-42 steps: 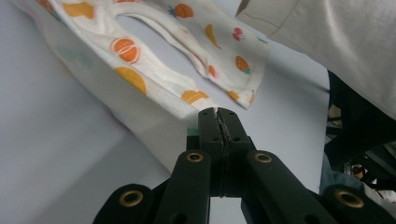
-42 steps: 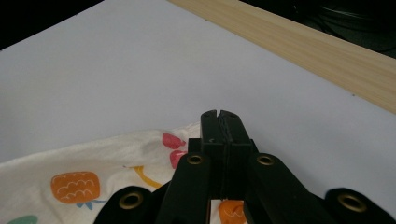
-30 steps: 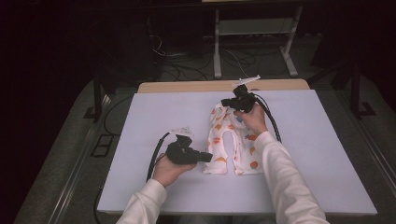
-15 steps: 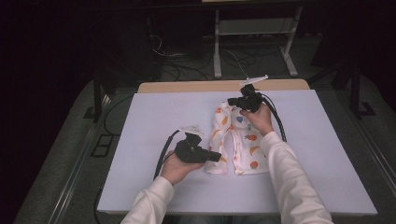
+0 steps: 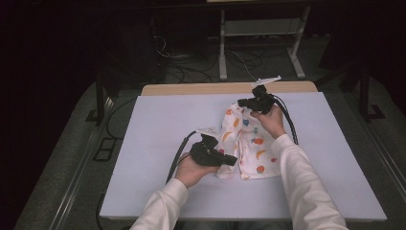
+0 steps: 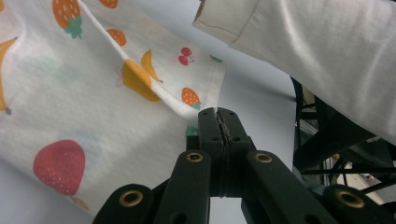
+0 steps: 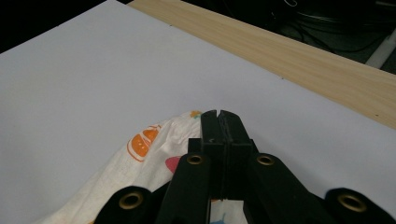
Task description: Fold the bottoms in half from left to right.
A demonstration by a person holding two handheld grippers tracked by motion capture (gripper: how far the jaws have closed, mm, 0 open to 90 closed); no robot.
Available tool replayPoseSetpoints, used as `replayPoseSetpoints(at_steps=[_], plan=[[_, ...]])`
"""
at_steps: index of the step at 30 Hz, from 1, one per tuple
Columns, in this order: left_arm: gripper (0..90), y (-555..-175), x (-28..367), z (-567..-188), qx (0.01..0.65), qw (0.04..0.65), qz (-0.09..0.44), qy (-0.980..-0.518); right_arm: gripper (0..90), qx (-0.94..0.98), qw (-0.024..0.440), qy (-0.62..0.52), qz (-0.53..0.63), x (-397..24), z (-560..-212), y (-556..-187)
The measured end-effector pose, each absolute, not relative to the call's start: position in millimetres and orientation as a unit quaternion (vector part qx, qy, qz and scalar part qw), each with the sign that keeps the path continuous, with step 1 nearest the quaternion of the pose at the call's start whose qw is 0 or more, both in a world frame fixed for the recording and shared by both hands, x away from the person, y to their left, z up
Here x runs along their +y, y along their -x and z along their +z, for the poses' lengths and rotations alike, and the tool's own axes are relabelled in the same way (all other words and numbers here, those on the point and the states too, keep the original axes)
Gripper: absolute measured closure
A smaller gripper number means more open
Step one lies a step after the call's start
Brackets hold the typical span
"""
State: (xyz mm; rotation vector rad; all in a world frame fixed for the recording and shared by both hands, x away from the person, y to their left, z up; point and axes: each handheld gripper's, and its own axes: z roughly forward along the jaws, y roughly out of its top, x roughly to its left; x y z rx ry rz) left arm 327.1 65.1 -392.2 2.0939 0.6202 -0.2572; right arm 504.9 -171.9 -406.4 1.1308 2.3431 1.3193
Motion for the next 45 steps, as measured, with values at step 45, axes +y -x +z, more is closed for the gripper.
replayPoseSetpoints(at_steps=[45], plan=[[88.8,-345,-50,-427,0.253,0.426,-0.154,-0.855,88.7,0.807,0.090,-0.387,0.437,-217,-417,-517]])
